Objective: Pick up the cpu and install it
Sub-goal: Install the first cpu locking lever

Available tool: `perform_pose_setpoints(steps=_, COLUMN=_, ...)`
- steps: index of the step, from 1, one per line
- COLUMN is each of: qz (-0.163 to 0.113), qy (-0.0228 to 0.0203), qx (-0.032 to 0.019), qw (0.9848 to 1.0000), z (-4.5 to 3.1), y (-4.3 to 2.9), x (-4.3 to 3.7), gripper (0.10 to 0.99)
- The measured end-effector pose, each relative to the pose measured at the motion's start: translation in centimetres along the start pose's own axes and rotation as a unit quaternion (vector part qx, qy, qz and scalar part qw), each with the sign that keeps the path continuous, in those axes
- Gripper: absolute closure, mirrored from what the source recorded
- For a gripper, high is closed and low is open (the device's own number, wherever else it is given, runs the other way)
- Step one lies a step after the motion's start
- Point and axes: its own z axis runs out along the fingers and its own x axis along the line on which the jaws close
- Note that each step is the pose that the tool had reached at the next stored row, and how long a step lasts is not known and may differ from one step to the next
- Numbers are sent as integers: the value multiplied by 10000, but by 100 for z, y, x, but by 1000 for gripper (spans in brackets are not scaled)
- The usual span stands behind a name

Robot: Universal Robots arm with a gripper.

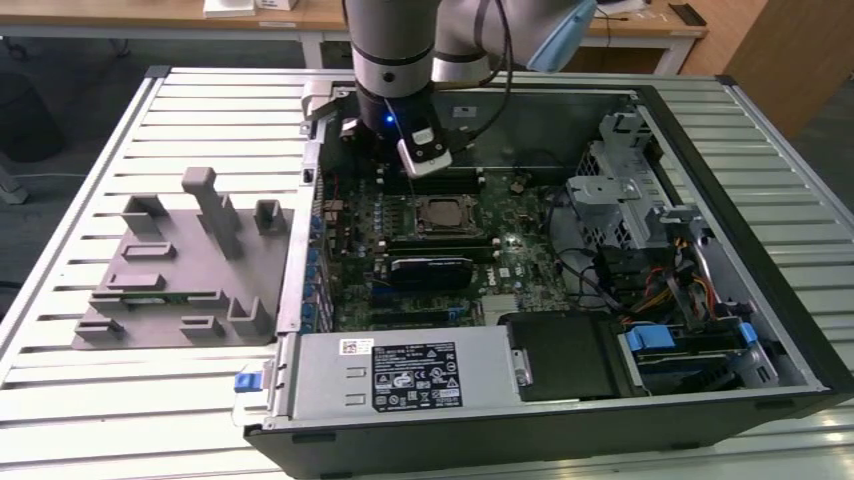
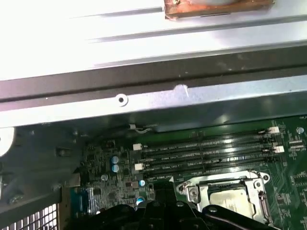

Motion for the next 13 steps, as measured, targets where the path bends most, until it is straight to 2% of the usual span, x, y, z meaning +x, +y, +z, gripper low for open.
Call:
perform_pose_setpoints(steps=4, qz=-1, qy=2, qx=0, qw=10000, z=0, y=4, x=-37, gripper=980)
perform_pose_setpoints(steps=13, qz=4, qy=18, qx=2, qw=10000, z=5, y=49, x=-364, gripper=980)
